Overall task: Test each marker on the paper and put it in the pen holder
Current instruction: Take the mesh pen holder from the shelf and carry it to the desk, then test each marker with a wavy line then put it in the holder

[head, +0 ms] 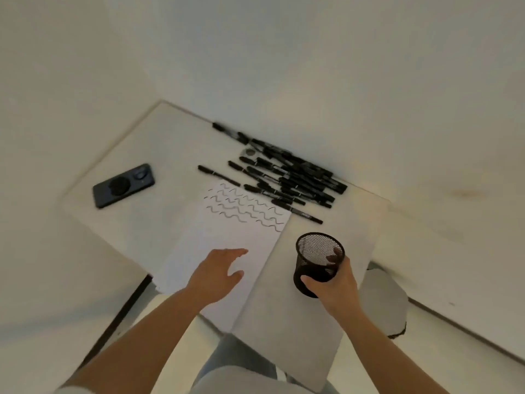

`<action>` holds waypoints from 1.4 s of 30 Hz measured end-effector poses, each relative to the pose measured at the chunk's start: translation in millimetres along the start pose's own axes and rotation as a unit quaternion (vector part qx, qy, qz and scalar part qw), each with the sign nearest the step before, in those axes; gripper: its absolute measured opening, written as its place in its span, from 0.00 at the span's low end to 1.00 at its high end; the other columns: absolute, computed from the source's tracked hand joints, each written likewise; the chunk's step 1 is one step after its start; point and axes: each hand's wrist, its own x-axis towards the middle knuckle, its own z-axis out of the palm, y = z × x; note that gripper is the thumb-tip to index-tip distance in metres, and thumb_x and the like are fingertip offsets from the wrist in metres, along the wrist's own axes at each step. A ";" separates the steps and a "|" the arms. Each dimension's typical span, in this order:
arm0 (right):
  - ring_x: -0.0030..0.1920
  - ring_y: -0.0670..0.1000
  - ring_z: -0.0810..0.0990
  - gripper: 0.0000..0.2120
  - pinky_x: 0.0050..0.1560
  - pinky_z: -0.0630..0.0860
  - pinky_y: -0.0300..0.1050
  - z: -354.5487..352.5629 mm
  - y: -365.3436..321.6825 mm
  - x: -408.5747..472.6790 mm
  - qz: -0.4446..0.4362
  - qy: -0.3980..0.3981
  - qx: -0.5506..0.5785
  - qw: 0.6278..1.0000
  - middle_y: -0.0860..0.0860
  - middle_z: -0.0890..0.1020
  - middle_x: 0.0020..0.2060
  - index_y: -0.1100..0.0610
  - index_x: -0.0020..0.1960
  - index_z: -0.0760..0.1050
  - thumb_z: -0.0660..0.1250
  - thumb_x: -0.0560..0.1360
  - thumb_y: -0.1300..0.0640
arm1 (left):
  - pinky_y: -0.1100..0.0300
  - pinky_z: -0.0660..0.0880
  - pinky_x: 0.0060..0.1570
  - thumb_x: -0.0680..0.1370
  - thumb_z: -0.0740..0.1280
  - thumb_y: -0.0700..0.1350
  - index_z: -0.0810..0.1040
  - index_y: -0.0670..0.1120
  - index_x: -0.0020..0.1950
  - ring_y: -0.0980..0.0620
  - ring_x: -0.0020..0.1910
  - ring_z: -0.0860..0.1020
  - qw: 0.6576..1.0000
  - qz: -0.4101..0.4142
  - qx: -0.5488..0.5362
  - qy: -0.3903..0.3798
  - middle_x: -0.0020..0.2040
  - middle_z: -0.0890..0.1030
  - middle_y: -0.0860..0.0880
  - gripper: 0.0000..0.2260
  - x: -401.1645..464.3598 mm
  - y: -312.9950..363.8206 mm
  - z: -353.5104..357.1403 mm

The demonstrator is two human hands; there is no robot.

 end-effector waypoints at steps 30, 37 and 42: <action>0.62 0.42 0.70 0.43 0.56 0.64 0.23 90.7 9.2 62.9 -0.066 0.364 0.093 0.924 0.47 0.70 0.62 0.52 0.68 0.60 0.75 0.58 0.46 | 0.41 0.30 0.69 0.62 0.44 0.78 0.34 0.63 0.70 0.53 0.71 0.29 0.886 0.370 0.279 -0.030 0.71 0.30 0.58 0.42 154.5 -47.3 3.5; 0.58 0.40 0.72 0.36 0.54 0.68 0.32 93.5 11.5 63.8 -0.085 0.395 0.069 0.912 0.41 0.71 0.59 0.35 0.60 0.57 0.73 0.58 0.41 | 0.42 0.31 0.69 0.65 0.39 0.75 0.37 0.64 0.71 0.54 0.72 0.32 0.880 0.401 0.253 0.028 0.75 0.38 0.58 0.36 161.0 -55.1 13.6; 0.57 0.45 0.73 0.38 0.51 0.67 0.32 101.1 16.5 50.7 -0.053 0.401 0.038 0.914 0.47 0.72 0.61 0.51 0.70 0.58 0.74 0.66 0.50 | 0.49 0.36 0.71 0.73 0.49 0.68 0.48 0.62 0.73 0.54 0.74 0.40 0.868 0.443 0.226 0.000 0.76 0.45 0.56 0.30 171.5 -61.9 0.1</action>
